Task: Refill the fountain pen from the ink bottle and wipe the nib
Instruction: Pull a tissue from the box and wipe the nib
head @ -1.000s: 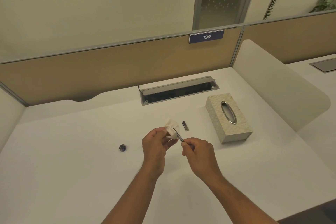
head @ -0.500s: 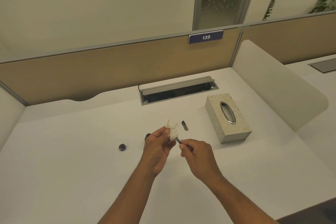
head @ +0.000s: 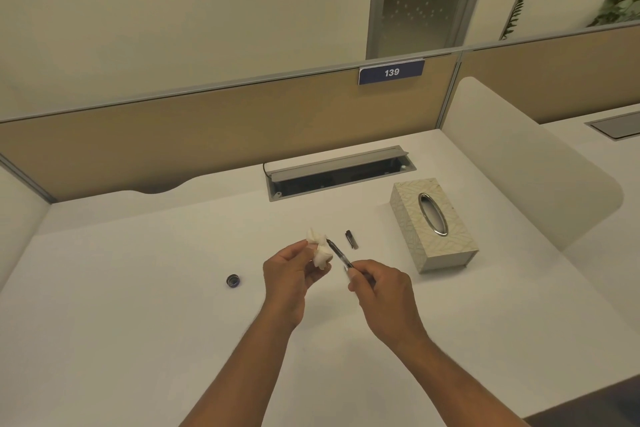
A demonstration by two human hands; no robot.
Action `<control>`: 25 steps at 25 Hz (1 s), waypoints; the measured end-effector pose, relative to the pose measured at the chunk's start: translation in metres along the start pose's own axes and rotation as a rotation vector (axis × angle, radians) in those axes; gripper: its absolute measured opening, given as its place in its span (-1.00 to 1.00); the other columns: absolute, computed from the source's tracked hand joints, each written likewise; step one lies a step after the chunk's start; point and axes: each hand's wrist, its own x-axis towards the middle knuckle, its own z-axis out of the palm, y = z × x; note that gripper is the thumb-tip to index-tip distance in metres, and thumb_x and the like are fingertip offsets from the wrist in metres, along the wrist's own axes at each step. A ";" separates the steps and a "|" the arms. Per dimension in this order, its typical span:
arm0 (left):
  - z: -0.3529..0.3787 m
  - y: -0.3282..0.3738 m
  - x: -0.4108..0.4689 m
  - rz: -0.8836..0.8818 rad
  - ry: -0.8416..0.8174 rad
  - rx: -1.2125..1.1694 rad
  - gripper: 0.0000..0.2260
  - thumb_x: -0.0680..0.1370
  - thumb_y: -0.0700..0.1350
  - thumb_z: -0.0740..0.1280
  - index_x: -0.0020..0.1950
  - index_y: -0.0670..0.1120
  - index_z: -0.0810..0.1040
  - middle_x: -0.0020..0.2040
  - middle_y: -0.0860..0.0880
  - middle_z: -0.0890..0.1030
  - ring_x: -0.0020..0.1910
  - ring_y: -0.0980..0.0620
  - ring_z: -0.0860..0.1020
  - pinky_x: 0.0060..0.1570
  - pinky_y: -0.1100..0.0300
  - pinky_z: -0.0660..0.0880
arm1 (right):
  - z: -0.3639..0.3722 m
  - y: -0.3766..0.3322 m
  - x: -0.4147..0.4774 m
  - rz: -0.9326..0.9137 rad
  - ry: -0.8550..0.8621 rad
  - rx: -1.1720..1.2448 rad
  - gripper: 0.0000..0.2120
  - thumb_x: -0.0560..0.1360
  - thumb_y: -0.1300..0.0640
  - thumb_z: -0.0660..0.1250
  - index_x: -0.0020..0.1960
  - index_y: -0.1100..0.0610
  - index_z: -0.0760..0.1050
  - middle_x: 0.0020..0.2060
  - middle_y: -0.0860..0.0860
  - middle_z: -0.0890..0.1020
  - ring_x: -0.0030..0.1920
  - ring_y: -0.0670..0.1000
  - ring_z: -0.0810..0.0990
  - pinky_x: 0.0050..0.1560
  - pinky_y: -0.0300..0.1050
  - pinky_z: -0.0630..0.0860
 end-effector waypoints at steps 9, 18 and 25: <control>0.006 0.001 -0.015 0.035 -0.165 0.192 -0.58 0.69 -0.37 0.28 -0.15 -0.02 0.82 -0.07 -0.07 0.82 -0.03 -0.15 0.79 0.01 -0.01 0.72 | 0.004 0.009 0.009 -0.021 -0.077 -0.161 -0.81 0.66 0.11 0.30 -0.02 0.12 0.67 -0.27 -0.02 0.67 -0.31 -0.12 0.54 -0.27 -0.45 0.41; -0.007 -0.002 -0.009 -0.076 -0.292 0.074 -0.56 0.72 -0.35 0.23 -0.04 0.00 0.85 0.05 -0.08 0.81 0.06 -0.10 0.64 0.18 0.02 0.57 | -0.003 0.004 0.008 0.015 -0.119 -0.167 -0.69 0.65 0.14 0.29 -0.28 0.02 0.52 -0.40 -0.04 0.61 -0.38 -0.09 0.52 -0.31 -0.40 0.40; -0.007 -0.008 -0.015 -0.077 -0.354 0.020 -0.78 0.69 -0.18 0.34 0.09 -0.10 0.81 0.14 -0.17 0.78 0.12 -0.08 0.71 0.25 -0.02 0.56 | -0.007 -0.001 0.004 0.028 -0.194 -0.129 -0.68 0.65 0.15 0.30 -0.28 0.06 0.54 -0.44 -0.09 0.55 -0.40 -0.32 0.53 -0.26 -0.49 0.41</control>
